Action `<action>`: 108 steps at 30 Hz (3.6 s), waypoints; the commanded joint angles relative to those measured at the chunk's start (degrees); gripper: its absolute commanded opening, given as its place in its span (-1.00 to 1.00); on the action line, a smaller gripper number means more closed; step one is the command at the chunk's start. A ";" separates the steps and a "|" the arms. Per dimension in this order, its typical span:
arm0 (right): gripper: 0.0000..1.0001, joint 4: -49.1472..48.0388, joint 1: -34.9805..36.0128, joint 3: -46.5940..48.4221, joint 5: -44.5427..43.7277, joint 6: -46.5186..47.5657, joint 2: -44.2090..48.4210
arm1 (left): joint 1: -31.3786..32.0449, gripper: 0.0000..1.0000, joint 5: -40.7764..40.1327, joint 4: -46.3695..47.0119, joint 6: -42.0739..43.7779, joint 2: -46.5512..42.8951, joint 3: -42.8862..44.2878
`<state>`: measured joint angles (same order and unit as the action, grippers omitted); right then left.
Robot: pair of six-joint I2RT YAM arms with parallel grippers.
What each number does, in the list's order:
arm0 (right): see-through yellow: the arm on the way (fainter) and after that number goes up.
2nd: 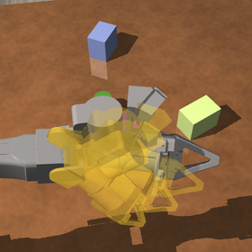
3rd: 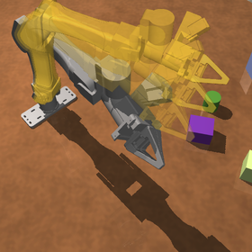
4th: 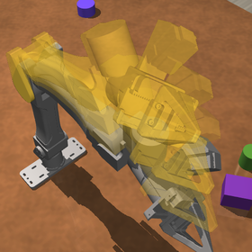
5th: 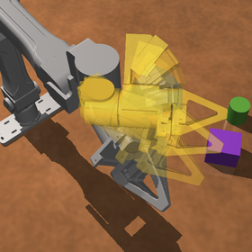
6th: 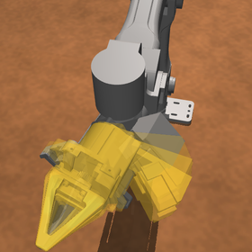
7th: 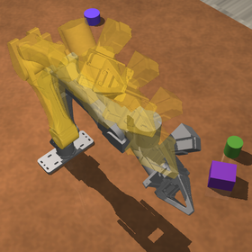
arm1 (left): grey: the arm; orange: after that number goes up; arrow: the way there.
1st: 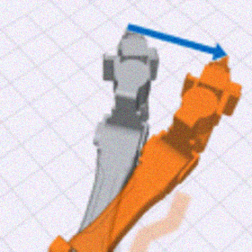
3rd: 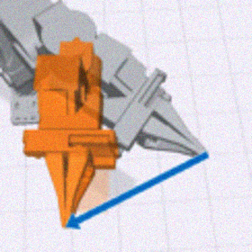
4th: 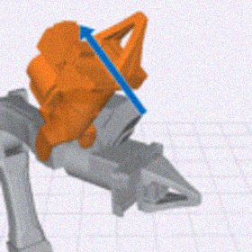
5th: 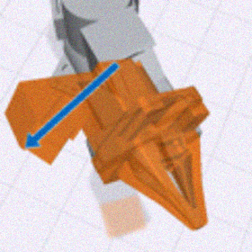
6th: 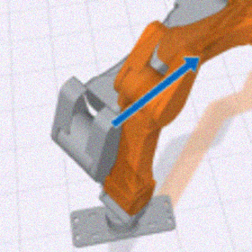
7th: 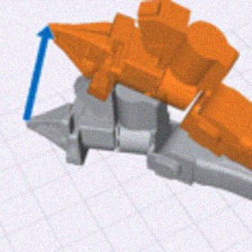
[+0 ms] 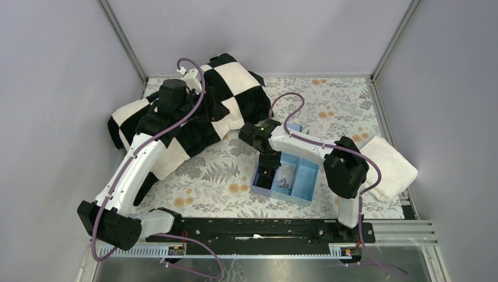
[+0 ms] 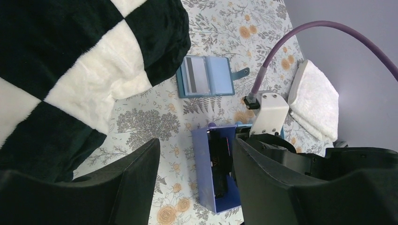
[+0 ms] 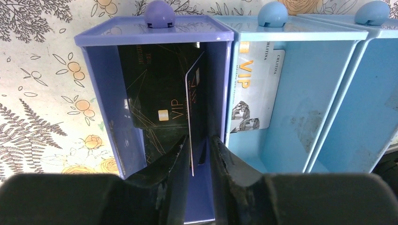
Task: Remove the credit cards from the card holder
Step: Place the credit card in the storage box, then remove the credit card from the card holder.
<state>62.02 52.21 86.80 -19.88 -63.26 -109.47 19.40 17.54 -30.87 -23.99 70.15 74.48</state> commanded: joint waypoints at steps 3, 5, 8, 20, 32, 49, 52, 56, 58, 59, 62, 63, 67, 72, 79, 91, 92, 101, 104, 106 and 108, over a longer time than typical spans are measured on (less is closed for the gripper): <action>-0.36 -2.65 1.15 1.44 1.53 5.17 -0.23 | -0.07 0.25 2.53 1.35 -0.28 -0.45 -0.10; -0.27 -6.98 1.31 -0.80 3.72 6.70 2.13 | -0.09 0.25 3.17 1.34 -0.65 0.15 -0.04; -0.16 -14.29 1.32 -4.02 7.58 8.82 6.03 | -0.06 0.25 2.84 1.35 -0.92 1.02 -0.07; -0.08 -20.21 -12.04 -12.85 8.79 20.20 24.61 | 3.72 0.31 0.26 1.63 -1.46 11.66 -1.13; -0.12 -36.60 -32.79 -15.52 21.88 27.16 16.71 | 14.56 0.34 -2.05 5.38 -5.29 34.05 12.39; -0.35 -40.29 -38.63 -8.80 25.79 28.76 1.34 | 17.52 0.21 -6.20 10.03 -6.77 57.09 29.68; -0.34 -39.94 -39.96 -9.23 25.51 29.01 0.74 | 17.52 0.24 -8.75 10.04 -5.85 57.52 29.52; -0.33 -39.95 -41.15 -9.71 25.12 29.06 0.10 | 17.51 0.26 -10.92 10.03 -4.47 59.05 30.43; -0.33 -39.91 -41.39 -9.93 24.32 29.21 0.05 | 17.47 0.26 -10.21 9.59 -3.95 60.08 31.60; -0.33 -39.95 -41.39 -10.06 24.06 29.28 0.08 | 17.51 0.26 -9.87 9.46 -3.87 60.54 32.02; -0.33 -40.04 -41.55 -10.37 23.94 29.32 -0.52 | 17.52 0.26 -9.91 9.21 -4.04 61.43 32.61; -0.33 -40.06 -41.57 -10.45 24.00 29.27 -0.75 | 17.52 0.25 -9.93 9.25 -4.12 61.59 32.53; -0.33 -40.60 -41.57 -11.07 24.05 28.90 -1.27 | 17.55 0.26 -9.87 9.42 -4.46 61.81 31.64; -0.34 -40.73 -41.57 -11.68 24.27 28.62 -1.53 | 17.60 0.24 -7.71 10.03 -4.42 62.27 31.30; -0.34 -41.70 -41.59 -13.18 25.96 27.50 -2.68 | 17.52 0.14 -0.69 13.57 -5.41 61.59 31.02; -0.35 -43.12 -41.58 -15.13 27.08 27.05 -3.56 | 17.68 0.20 -3.69 12.47 -5.86 60.30 32.42; -0.35 -43.17 -41.59 -15.21 27.15 27.05 -3.56 | 17.77 0.23 -6.51 11.98 -4.98 59.84 32.05; -0.35 -42.86 -41.57 -14.81 27.10 26.92 -4.17 | 17.95 0.26 -10.19 9.58 -3.25 61.03 32.66; -0.34 -42.92 -41.57 -15.16 27.09 27.04 -4.09 | 17.96 0.26 -11.50 10.90 -3.30 60.26 31.12; -0.34 -42.92 -41.57 -15.17 27.09 27.04 -4.15 | 17.93 0.25 -11.87 10.96 -2.87 60.26 31.02; -0.34 -42.82 -41.59 -15.17 27.17 27.00 -4.26 | 18.02 0.24 -12.72 10.67 -2.59 60.45 31.10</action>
<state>18.70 10.44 72.88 7.16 -36.10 -112.05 37.52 8.36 -19.86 -28.03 132.38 105.43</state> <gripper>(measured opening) 0.328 0.622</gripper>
